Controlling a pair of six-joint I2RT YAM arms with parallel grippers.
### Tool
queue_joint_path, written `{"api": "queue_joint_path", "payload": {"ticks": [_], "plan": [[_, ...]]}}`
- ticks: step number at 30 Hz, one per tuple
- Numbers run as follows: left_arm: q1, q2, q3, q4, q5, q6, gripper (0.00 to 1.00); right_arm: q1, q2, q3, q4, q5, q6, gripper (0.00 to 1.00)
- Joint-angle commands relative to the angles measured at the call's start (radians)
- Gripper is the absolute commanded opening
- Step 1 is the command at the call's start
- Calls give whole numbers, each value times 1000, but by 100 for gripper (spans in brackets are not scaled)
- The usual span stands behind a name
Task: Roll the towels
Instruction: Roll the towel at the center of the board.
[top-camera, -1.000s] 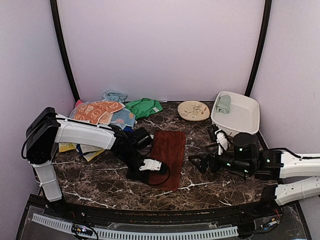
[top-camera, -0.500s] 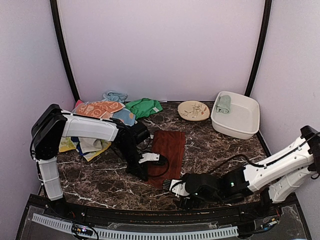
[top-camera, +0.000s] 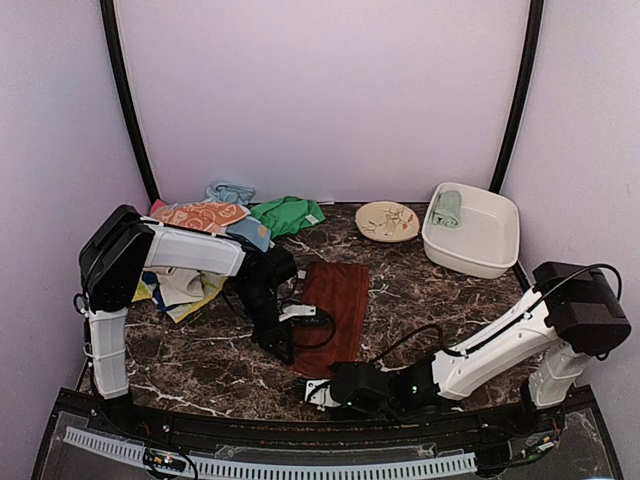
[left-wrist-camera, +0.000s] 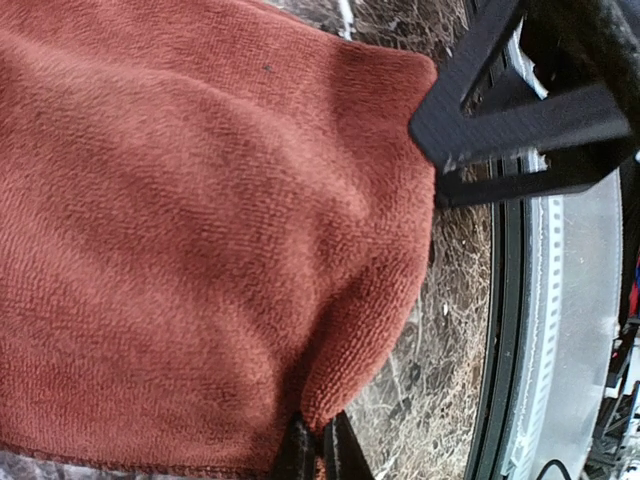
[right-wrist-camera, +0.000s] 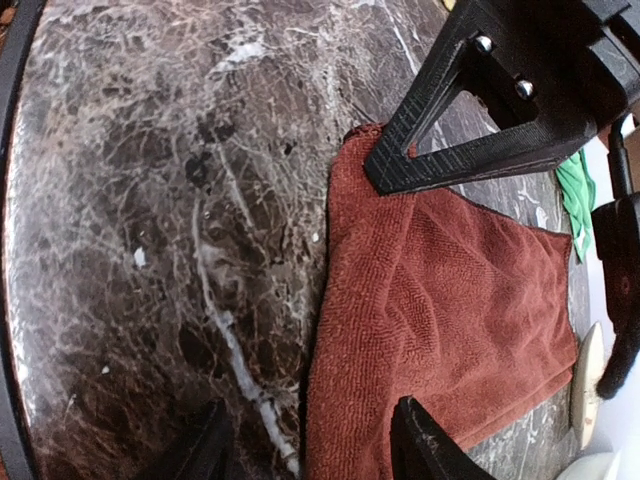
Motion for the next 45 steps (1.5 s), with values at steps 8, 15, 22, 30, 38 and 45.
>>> {"api": "queue_joint_path", "payload": {"ticks": [8, 15, 22, 30, 38, 45], "plan": [[29, -3, 27, -77, 52, 15, 1, -93, 41, 21, 62, -108, 66, 28], [65, -51, 0, -58, 52, 4, 32, -133, 15, 31, -25, -265, 170, 0], [145, -361, -245, 171, -13, -1, 54, -236, -25, 87, -122, -547, 328, 0], [114, -493, -334, 203, -125, 72, 53, -435, 64, 118, -160, -960, 590, 0], [-53, -428, -273, 230, -241, 106, 53, -565, 98, 40, 17, -1227, 827, 0], [-157, -335, -165, 283, -334, 127, 50, -621, 134, 58, 5, -1308, 898, 0]]}}
